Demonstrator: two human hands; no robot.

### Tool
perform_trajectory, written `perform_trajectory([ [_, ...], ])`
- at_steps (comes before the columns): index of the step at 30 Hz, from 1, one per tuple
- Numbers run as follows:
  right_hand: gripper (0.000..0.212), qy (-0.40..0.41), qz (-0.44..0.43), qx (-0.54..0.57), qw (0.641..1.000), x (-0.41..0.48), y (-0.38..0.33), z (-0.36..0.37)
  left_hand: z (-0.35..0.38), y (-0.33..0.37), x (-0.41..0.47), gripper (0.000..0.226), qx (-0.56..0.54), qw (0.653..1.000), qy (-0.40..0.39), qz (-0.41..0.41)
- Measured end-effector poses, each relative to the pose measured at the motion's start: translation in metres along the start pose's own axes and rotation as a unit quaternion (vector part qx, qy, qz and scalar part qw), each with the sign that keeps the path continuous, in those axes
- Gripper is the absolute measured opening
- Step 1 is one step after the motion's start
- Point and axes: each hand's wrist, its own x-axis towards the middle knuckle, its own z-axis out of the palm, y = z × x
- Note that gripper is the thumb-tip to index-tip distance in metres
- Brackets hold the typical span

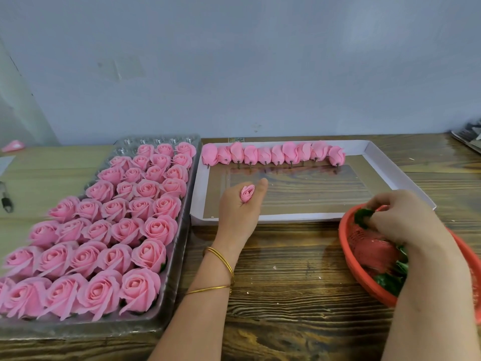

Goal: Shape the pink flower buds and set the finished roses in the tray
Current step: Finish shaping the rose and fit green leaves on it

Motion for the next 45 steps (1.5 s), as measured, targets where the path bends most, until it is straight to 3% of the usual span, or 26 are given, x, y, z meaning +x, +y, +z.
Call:
perform_trajectory([
  [4,0.026,0.094,-0.055,0.065,0.992,-0.006,-0.003,-0.003,0.000,0.000,-0.001,0.053,-0.008,1.000,-0.006,0.006],
  [7,0.025,0.119,-0.108,0.105,0.981,-0.012,-0.013,-0.002,0.000,0.000,0.000,0.053,-0.002,1.000,-0.003,0.013],
  [12,0.043,0.092,-0.220,0.215,0.947,-0.021,-0.035,0.007,0.001,-0.003,0.001,0.048,-0.009,1.000,-0.004,0.014],
  [15,0.041,0.057,-0.257,0.247,0.932,-0.025,-0.050,0.016,0.001,-0.004,0.002,0.047,-0.022,1.000,-0.004,0.021],
  [19,0.027,0.003,-0.254,0.264,0.930,-0.027,-0.064,0.034,0.001,-0.005,0.003,0.048,-0.037,0.999,0.002,0.025],
  [24,0.028,-0.036,-0.227,0.288,0.930,-0.026,-0.073,0.059,0.001,-0.006,0.005,0.050,-0.049,0.998,0.019,0.026],
  [35,0.055,0.005,-0.220,0.153,0.963,-0.025,-0.073,0.100,-0.002,0.005,0.005,0.050,-0.252,0.965,0.056,-0.046],
  [45,0.044,-0.008,-0.266,0.144,0.953,-0.036,-0.080,0.111,0.006,0.010,0.000,0.048,-0.265,0.963,0.002,-0.044],
])
